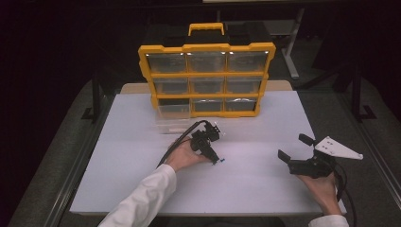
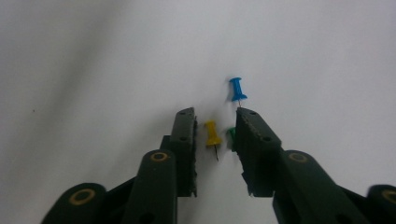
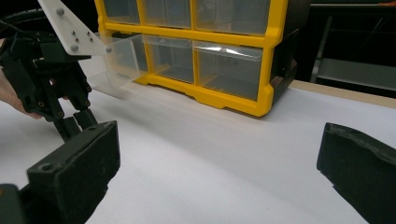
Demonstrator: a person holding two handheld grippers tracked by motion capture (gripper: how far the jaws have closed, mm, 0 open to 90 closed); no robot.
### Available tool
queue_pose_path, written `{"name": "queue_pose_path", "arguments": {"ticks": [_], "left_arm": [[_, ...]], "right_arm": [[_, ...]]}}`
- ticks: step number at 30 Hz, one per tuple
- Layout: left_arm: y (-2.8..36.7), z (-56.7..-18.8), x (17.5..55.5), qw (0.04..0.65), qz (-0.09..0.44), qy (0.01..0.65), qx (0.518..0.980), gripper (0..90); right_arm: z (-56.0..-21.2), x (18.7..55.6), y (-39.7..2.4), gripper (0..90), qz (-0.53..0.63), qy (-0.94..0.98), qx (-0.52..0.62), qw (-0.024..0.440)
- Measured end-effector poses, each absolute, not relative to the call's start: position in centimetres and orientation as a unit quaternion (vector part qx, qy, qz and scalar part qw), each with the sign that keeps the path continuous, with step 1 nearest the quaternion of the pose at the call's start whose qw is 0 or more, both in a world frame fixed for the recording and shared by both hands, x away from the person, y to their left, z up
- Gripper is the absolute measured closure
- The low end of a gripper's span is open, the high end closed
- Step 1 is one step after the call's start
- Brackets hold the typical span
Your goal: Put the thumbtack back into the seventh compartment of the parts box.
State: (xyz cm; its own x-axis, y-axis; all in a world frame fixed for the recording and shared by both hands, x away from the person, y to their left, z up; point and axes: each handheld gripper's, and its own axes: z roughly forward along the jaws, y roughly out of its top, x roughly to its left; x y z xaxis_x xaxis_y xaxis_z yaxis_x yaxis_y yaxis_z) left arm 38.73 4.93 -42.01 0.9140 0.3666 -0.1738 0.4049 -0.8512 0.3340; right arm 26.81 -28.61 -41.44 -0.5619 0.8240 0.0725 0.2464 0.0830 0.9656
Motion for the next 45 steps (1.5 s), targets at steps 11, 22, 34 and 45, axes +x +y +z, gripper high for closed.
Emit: {"name": "queue_pose_path", "arguments": {"ticks": [11, 22, 34, 45], "left_arm": [[4.9, -42.3, 37.6, 0.191, -0.008, 0.183, 0.964, 83.9], [6.3, -40.5, 37.5, 0.226, -0.013, 0.189, 0.956, 84.0], [9.4, -36.1, 37.2, 0.261, -0.002, 0.186, 0.947, 84.0], [12.4, -32.5, 37.7, 0.274, 0.026, 0.194, 0.942, 84.1]], "right_arm": [[-41.5, 26.8, -28.6, 0.0, 0.555, 0.688, 0.389, 0.26], [-41.5, 26.8, -28.6, 0.0, 0.554, 0.688, 0.391, 0.26], [-41.6, 26.8, -28.6, 0.0, 0.554, 0.688, 0.392, 0.259], [-41.7, 26.8, -28.6, 0.0, 0.552, 0.69, 0.392, 0.254]]}}
